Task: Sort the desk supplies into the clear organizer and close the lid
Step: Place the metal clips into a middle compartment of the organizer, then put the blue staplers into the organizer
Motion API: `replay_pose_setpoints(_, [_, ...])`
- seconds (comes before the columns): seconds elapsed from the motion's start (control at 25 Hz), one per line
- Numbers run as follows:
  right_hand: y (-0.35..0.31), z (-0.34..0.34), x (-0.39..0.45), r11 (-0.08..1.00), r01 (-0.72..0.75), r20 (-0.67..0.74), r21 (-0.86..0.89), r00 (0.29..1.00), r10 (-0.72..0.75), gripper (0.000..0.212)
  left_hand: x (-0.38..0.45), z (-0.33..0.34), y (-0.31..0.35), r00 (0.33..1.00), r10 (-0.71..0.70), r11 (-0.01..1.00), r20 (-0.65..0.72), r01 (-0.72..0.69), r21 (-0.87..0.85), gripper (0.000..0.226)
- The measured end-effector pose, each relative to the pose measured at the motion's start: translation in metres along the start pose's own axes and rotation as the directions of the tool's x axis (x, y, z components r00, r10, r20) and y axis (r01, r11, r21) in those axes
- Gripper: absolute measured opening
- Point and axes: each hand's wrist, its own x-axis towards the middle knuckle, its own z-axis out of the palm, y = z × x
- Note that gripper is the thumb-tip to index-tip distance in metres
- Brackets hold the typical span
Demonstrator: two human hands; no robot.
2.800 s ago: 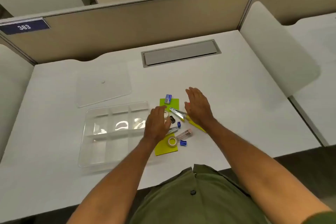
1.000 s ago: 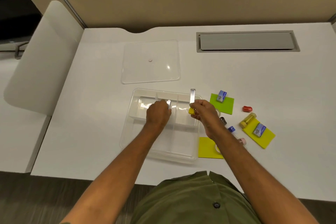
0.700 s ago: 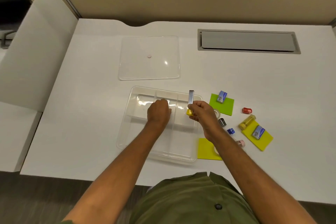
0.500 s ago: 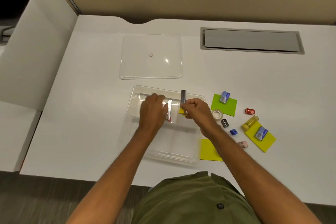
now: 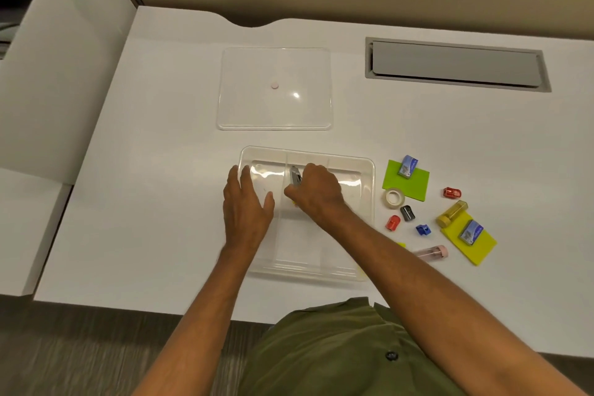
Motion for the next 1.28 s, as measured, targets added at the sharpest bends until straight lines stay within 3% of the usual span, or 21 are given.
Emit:
replay_pose_setpoints(0.24, [0.005, 0.031, 0.002, 0.998, 0.057, -0.045, -0.040, 0.997, -0.059, 0.043, -0.001, -0.006, -0.004, 0.990, 0.093, 0.995, 0.102, -0.091, -0.027, 0.091])
replay_pose_setpoints(0.44, [0.020, 0.032, 0.003, 0.985, 0.170, 0.018, -0.016, 0.985, -0.170, 0.023, -0.001, -0.011, -0.010, 0.976, 0.130, 0.992, 0.173, -0.128, -0.025, 0.109])
replay_pose_setpoints(0.64, [0.029, 0.018, -0.001, 0.966, 0.250, 0.081, 0.060, 0.964, -0.255, 0.010, -0.003, -0.008, -0.009, 0.984, 0.123, 0.992, 0.129, -0.128, 0.024, 0.107])
replay_pose_setpoints(0.76, [0.053, -0.004, -0.012, 0.934, 0.312, -0.097, 0.172, 0.949, -0.299, 0.021, -0.008, -0.003, 0.002, 0.975, 0.213, 0.972, 0.066, -0.218, 0.086, 0.094])
replay_pose_setpoints(0.96, [0.130, -0.053, -0.035, 0.919, 0.266, -0.427, 0.292, 0.896, -0.124, 0.017, -0.023, 0.021, 0.068, 0.922, 0.387, 0.922, 0.034, -0.387, 0.011, 0.072])
replay_pose_setpoints(1.28, [0.260, -0.082, -0.075, 0.952, 0.046, -0.509, 0.303, 0.852, 0.121, 0.023, -0.025, 0.083, 0.183, 0.740, 0.644, 0.761, 0.194, -0.646, -0.060, 0.058])
